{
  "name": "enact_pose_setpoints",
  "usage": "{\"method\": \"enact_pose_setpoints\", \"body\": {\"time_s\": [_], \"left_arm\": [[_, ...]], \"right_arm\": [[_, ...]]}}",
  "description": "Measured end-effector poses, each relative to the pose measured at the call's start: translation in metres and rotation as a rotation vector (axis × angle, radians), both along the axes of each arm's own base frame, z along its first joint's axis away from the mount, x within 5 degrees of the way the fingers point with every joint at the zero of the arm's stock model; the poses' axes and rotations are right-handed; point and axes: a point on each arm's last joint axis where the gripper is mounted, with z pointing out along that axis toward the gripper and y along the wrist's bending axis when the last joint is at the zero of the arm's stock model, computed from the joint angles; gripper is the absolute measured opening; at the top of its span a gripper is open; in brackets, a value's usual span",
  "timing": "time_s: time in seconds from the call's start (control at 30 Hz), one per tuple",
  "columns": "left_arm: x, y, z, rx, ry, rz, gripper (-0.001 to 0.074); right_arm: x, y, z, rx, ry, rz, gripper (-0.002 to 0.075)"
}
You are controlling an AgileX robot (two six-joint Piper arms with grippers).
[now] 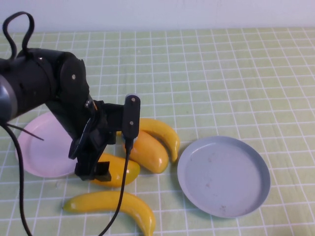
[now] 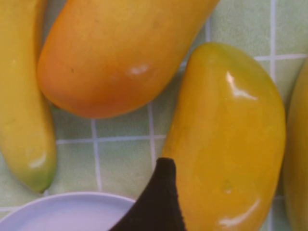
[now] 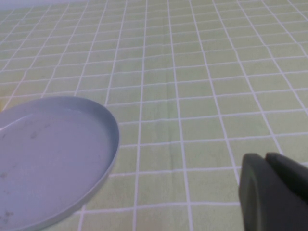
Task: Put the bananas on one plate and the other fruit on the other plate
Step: Put one type of fruit in the left plate
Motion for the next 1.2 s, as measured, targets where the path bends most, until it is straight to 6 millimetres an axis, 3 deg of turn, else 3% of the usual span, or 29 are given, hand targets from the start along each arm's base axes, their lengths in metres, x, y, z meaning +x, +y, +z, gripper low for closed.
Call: {"method": "enact_pose_setpoints", "body": {"time_s": [0.77, 0.87, 0.97, 1.2], "left_arm": [[0.022, -0.007, -0.059, 0.091, 0.057, -0.078, 0.0662], [0.024, -0.008, -0.062, 0.092, 0.054, -0.078, 0.0631], [0.024, -0.008, -0.062, 0.092, 0.054, -0.079, 0.0536], [0.020, -0.006, -0.059, 0.103, 0.090, -0.053, 0.0537]], "right_arm": [[0.000, 0.000, 0.000, 0.000, 0.000, 0.000, -0.0016], [0.000, 0.000, 0.000, 0.000, 0.000, 0.000, -0.0016], [0.000, 0.000, 0.000, 0.000, 0.000, 0.000, -0.0016], [0.000, 0.000, 0.000, 0.000, 0.000, 0.000, -0.0015]]}}
